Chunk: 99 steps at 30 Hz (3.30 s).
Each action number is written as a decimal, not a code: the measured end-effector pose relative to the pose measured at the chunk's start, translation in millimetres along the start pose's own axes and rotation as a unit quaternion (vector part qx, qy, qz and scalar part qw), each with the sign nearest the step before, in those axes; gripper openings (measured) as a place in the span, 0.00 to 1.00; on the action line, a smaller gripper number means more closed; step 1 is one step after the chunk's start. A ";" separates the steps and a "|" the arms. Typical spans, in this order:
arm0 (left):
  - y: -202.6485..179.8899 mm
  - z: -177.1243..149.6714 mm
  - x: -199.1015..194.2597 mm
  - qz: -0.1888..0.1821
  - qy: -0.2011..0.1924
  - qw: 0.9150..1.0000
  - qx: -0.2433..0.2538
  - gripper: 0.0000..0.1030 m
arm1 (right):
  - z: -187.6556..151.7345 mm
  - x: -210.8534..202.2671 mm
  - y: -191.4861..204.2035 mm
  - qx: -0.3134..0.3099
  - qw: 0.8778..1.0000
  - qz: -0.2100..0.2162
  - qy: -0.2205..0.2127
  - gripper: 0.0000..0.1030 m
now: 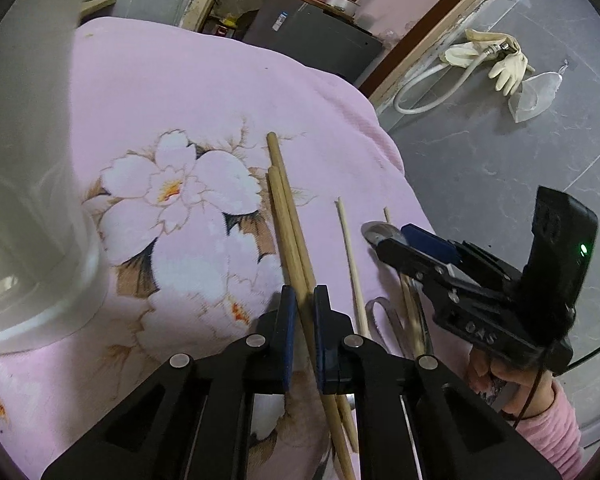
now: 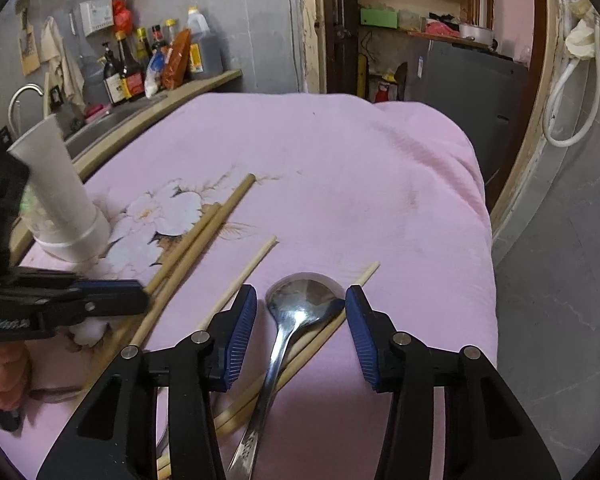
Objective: Organize utensils
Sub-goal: 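Close the left gripper on a wooden chopstick while the right gripper grasps the steel spoon, then lift the chopstick and spoon and carry both over the white caddy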
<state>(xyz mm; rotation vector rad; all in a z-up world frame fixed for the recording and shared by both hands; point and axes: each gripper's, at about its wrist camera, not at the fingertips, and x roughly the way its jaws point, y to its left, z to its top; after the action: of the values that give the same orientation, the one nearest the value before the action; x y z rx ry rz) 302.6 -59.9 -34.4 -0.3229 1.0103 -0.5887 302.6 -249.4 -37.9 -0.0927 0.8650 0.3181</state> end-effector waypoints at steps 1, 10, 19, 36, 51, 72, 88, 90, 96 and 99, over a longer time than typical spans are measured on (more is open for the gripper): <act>2.1 -4.1 -3.4 0.001 -0.001 1.000 -0.001 0.06 | 0.9 1.8 -1.8 0.002 1.000 -0.001 0.003 0.43; -5.1 0.1 7.0 0.004 0.015 1.000 0.005 0.08 | 5.3 10.6 -2.2 -0.006 1.000 -0.006 0.024 0.44; -5.0 -1.1 6.1 -0.003 0.009 1.000 0.005 0.06 | -0.2 6.9 -1.5 -0.009 1.000 -0.009 0.018 0.41; -31.8 -19.8 -39.4 -0.032 -0.100 0.993 0.049 0.04 | -32.9 -72.4 18.6 -0.026 0.984 -0.040 -0.172 0.41; -43.4 -43.5 -75.6 -0.014 -0.261 0.963 0.071 0.04 | -50.6 -112.4 43.1 -0.058 0.938 -0.100 -0.326 0.40; -49.8 -60.9 -126.4 0.037 -0.407 0.907 0.102 0.04 | -37.9 -139.6 68.1 -0.075 0.906 -0.098 -0.404 0.40; 10.7 -17.0 -234.6 0.070 -0.524 0.846 0.064 0.04 | 52.1 -145.2 148.5 -0.094 0.880 0.014 -0.466 0.40; 25.5 -12.2 -245.3 0.089 -0.543 0.833 0.056 0.04 | 60.9 -139.7 158.9 -0.094 0.878 0.025 -0.469 0.40; 68.9 -1.6 -251.6 0.118 -0.576 0.809 0.014 0.04 | 81.8 -115.9 186.4 -0.096 0.875 0.036 -0.472 0.40; 84.9 5.5 -244.9 0.143 -0.582 0.800 0.000 0.04 | 85.3 -101.2 194.8 -0.096 0.876 0.031 -0.471 0.40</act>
<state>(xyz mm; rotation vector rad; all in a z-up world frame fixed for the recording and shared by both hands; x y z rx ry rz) 236.7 154.7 95.4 -0.4328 -0.1550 -0.0318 243.2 -70.8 103.7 -0.0806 -0.1406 0.4503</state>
